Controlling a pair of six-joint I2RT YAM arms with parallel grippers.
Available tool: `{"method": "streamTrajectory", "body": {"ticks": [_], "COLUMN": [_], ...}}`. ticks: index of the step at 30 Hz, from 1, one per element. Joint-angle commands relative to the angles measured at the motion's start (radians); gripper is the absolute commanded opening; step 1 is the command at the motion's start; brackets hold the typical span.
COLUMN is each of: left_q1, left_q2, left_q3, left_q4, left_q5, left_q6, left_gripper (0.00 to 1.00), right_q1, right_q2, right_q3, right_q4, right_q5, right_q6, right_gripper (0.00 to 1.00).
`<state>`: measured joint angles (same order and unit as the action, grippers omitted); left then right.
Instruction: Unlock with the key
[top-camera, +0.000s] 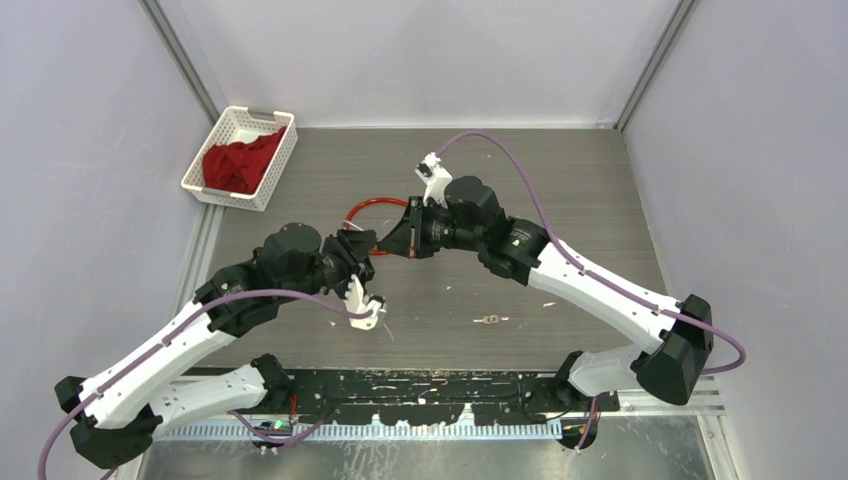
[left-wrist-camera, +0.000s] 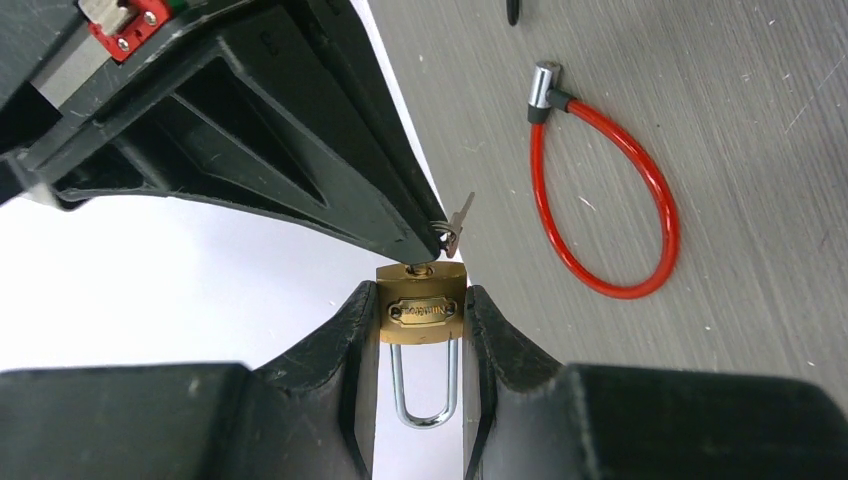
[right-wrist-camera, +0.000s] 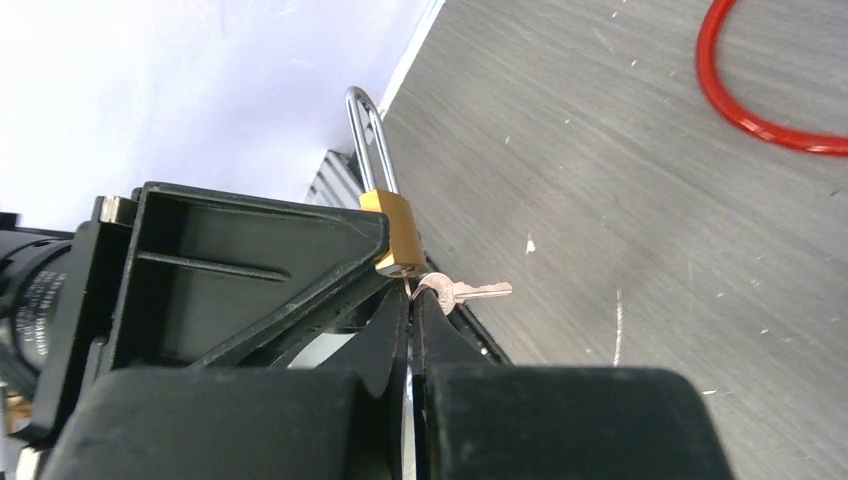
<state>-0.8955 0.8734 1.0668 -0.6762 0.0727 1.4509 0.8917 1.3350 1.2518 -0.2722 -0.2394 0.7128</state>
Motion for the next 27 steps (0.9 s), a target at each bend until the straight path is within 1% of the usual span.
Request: {"method": "streamTrajectory", "body": {"ticks": [1,6,10,16,17,19,20,21,22,24,25,27], "left_q1": [-0.031,-0.031,-0.033,-0.033,-0.033,-0.033,-0.033,-0.033,-0.033,-0.033,-0.033,-0.033], "left_q2": [-0.055,-0.095,-0.118,-0.131,-0.131,-0.129,-0.126,-0.123,-0.119,-0.108,-0.102,-0.088], "left_q3": [-0.045,-0.105,-0.149,-0.175,-0.174,-0.168,-0.16,-0.152,-0.141,-0.127,-0.116,-0.087], "left_q4": [0.194,0.253,0.33,0.389,0.39,0.378,0.36,0.35,0.34,0.324,0.311,0.278], "left_q5": [0.119,0.13,0.133,0.139,0.139,0.135,0.133,0.13,0.124,0.11,0.103,0.094], "left_q6": [0.149,0.221,0.277,0.305,0.305,0.293,0.279,0.259,0.238,0.198,0.164,0.109], "left_gripper": [0.0,0.0,0.0,0.0,0.0,0.0,0.0,0.0,0.0,0.0,0.0,0.0], "right_q1": [-0.041,-0.077,-0.088,-0.115,-0.116,-0.116,-0.115,-0.115,-0.114,-0.113,-0.113,-0.109], "right_q2": [-0.055,-0.084,-0.103,-0.13,-0.131,-0.138,-0.145,-0.151,-0.165,-0.192,-0.209,-0.229], "right_q3": [-0.077,-0.159,-0.209,-0.344,-0.353,-0.343,-0.323,-0.301,-0.284,-0.263,-0.257,-0.253], "right_q4": [0.183,0.3,0.381,0.602,0.615,0.59,0.544,0.485,0.439,0.351,0.319,0.267], "right_q5": [-0.078,-0.152,-0.18,-0.229,-0.234,-0.237,-0.231,-0.218,-0.205,-0.155,-0.135,-0.096], "right_q6": [0.133,0.228,0.287,0.441,0.445,0.407,0.369,0.318,0.265,0.166,0.122,0.05], "right_gripper": [0.01,0.01,0.01,0.01,0.01,0.01,0.09,0.23,0.31,0.41,0.49,0.58]}}
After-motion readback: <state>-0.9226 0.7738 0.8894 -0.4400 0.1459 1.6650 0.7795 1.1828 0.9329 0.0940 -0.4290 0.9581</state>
